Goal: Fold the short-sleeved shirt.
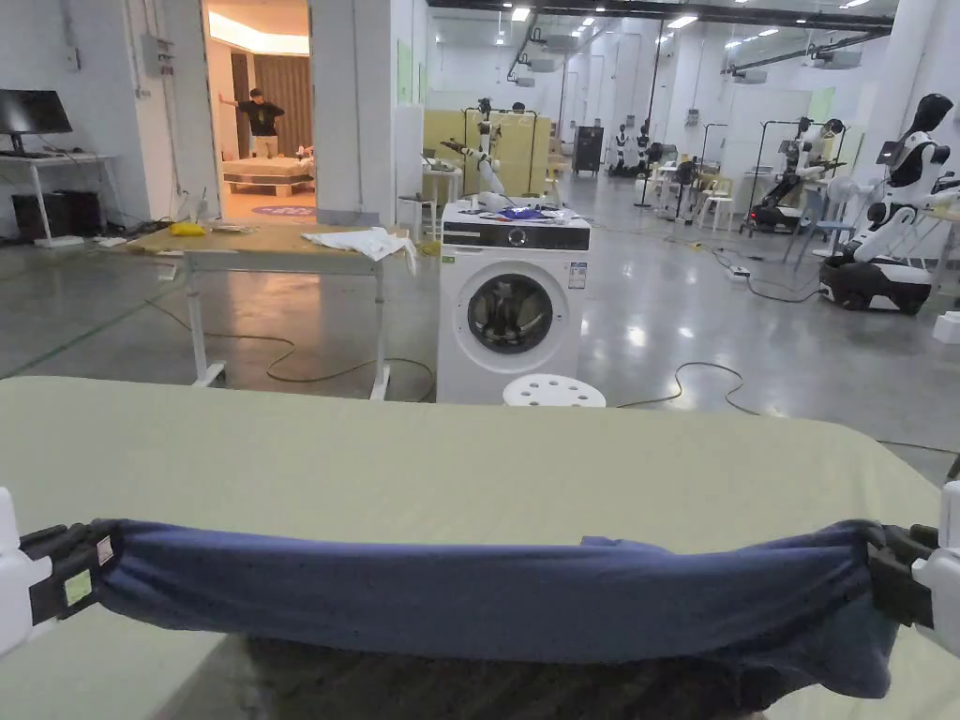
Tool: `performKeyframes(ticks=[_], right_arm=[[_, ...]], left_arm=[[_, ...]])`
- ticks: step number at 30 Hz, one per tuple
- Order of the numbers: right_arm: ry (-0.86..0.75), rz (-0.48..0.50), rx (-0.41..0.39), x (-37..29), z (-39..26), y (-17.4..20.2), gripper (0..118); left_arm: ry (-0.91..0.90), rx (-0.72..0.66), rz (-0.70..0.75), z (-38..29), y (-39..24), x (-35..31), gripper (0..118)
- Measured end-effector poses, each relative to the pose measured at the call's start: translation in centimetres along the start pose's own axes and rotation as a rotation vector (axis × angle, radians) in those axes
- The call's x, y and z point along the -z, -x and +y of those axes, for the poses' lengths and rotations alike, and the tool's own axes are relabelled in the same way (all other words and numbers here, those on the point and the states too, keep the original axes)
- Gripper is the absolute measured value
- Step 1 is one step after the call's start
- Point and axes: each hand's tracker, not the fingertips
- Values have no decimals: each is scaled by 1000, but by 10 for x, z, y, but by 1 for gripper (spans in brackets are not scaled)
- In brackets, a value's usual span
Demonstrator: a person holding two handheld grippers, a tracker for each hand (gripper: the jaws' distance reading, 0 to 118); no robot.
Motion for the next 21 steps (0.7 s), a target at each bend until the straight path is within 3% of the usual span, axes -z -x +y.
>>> performKeyframes(ticks=[6, 14, 21], right_arm=[[162, 4, -44, -18, -64, 10, 2], [397, 18, 16, -8, -162, 25, 3], [533, -4, -8, 9, -201, 34, 7]], left_arm=[[176, 4, -35, -65, 21, -19, 0], [432, -42, -25, -159, 30, -14, 0], [514, -81, -7, -197, 39, 2, 2]])
